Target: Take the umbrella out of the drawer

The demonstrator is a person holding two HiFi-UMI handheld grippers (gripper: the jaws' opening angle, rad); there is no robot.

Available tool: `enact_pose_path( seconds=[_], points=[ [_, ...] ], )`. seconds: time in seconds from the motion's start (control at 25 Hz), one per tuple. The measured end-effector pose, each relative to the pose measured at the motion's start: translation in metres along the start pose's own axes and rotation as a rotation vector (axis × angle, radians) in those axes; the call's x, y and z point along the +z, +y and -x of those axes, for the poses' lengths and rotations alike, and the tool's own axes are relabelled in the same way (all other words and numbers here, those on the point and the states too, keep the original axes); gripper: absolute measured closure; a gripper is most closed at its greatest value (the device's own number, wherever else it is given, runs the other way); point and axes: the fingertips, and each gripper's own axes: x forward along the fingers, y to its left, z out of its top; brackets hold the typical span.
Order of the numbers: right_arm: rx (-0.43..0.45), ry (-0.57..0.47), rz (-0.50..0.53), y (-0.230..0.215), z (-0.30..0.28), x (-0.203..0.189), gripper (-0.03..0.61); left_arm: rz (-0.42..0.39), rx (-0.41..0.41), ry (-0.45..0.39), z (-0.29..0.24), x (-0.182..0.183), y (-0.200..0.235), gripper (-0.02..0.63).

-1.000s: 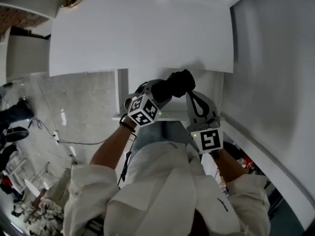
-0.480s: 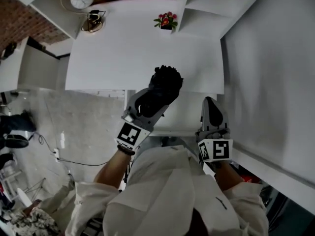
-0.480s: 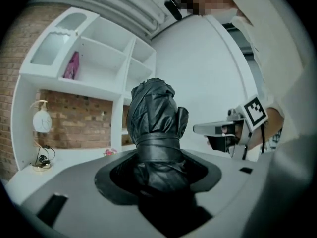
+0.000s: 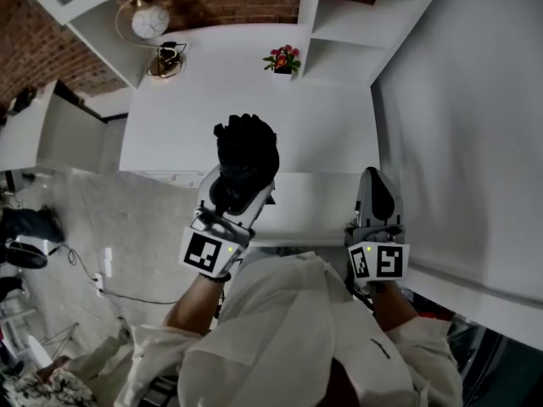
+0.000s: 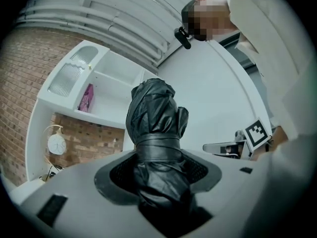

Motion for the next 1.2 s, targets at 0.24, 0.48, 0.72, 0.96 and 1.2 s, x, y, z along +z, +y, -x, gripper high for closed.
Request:
enact_pose_path(
  seconds=[0.24, 0.48, 0.72, 0.96, 1.2],
  points=[
    [-0.009, -0.012, -0.004, -0.006, 0.002, 0.004, 0.561, 0.0, 0.023, -0.015, 0.003, 0.004, 0.002, 0.347],
    [-0.002, -0.007, -0.009, -0.007, 0.003, -0.001, 0.561, 0.002, 0.035, -0.033, 0.003, 0.007, 0.002, 0.347],
    [0.026, -0.013, -0.013, 0.002, 0.001, 0.002, 0.561, 0.006, 0.032, -0.029, 0.003, 0.006, 0.003, 0.347],
    [0.032, -0.012, -0.018, 0.004, 0.002, 0.0, 0.561, 0.013, 0.034, -0.031, 0.003, 0.004, 0.003, 0.347],
    [0.036, -0.009, -0.022, 0.007, 0.002, -0.002, 0.561, 0.016, 0.031, -0.032, 0.003, 0.005, 0.003, 0.347]
  ],
)
